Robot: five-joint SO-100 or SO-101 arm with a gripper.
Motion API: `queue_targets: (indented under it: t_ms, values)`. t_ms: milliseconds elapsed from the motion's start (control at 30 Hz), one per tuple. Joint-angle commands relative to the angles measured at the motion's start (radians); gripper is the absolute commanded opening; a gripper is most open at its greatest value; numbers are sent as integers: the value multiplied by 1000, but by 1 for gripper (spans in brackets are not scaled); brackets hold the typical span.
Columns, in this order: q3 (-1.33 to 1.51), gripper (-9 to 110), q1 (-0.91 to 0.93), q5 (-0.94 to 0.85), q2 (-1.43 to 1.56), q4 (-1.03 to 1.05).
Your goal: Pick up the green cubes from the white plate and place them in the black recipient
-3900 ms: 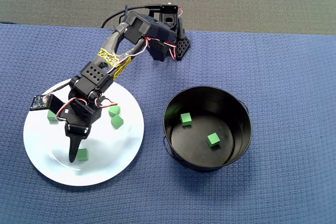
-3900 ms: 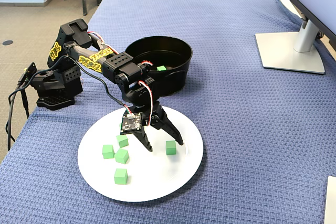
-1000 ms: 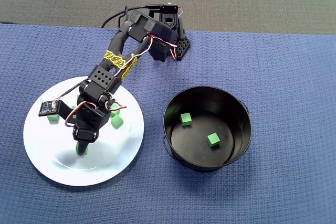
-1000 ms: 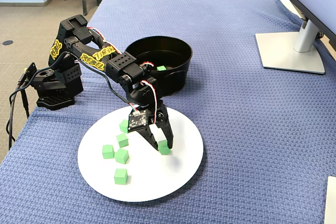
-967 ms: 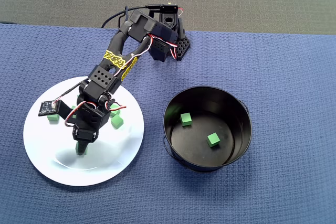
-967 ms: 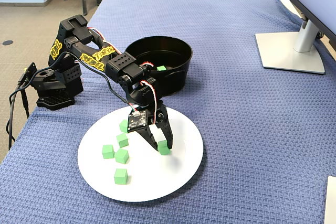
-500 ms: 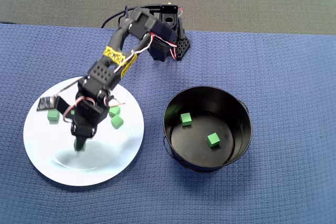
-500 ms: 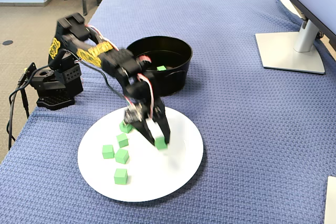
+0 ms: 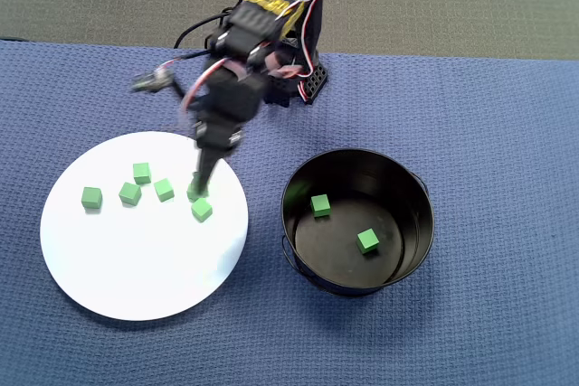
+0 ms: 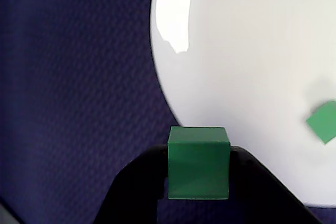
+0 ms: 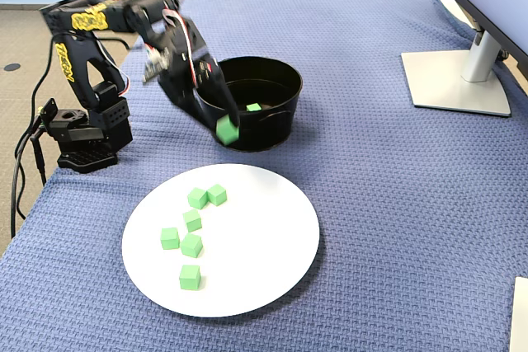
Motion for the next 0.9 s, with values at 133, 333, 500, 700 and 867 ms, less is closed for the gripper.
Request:
queue_targets:
  t_ms: [133, 333, 500, 700, 867]
  values:
    - [17, 0, -407, 268, 193, 109]
    - [25, 0, -649, 364, 92, 71]
    - [78, 0, -693, 402, -5, -25]
    - [120, 21, -669, 324, -83, -103]
    - [127, 39, -670, 261, -48, -112]
